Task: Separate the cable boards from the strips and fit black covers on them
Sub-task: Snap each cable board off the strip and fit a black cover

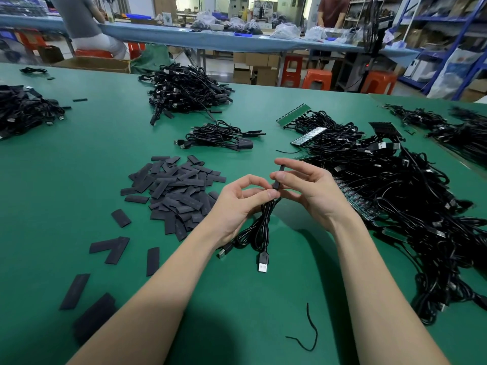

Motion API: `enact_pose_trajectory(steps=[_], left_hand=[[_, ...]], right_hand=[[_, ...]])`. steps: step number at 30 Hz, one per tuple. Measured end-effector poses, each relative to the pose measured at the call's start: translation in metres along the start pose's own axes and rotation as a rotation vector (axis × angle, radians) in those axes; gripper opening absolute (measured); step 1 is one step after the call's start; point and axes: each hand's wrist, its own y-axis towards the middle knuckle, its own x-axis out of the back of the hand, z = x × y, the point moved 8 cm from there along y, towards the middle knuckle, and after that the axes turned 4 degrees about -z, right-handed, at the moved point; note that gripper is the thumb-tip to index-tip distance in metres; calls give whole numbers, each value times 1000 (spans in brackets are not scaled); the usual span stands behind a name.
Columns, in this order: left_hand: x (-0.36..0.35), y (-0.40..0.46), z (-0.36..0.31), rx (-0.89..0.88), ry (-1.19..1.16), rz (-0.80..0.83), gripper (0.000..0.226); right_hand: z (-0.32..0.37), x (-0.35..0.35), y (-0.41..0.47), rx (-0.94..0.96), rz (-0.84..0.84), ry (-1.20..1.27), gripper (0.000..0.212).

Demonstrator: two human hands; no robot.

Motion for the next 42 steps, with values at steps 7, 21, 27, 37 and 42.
enact_pose_trajectory(steps=[7,21,27,37,42], left_hand=[[1,1,-1,2,-36,0,13],[4,4,4,6,-39,-3,13],[-2,8,0,15,-2,16,11],[-6,16,-15,-21,541,-29,26],[-6,32,-33,-72,520,-54,17]], right_hand=[[12,-4,1,135,6,-144,44],[10,1,2,120,-50,-162,21],[11,2,4,103,-103,-150,20],[19,23,11,120,-363,2,36],[0,40,13,13,-517,-2,28]])
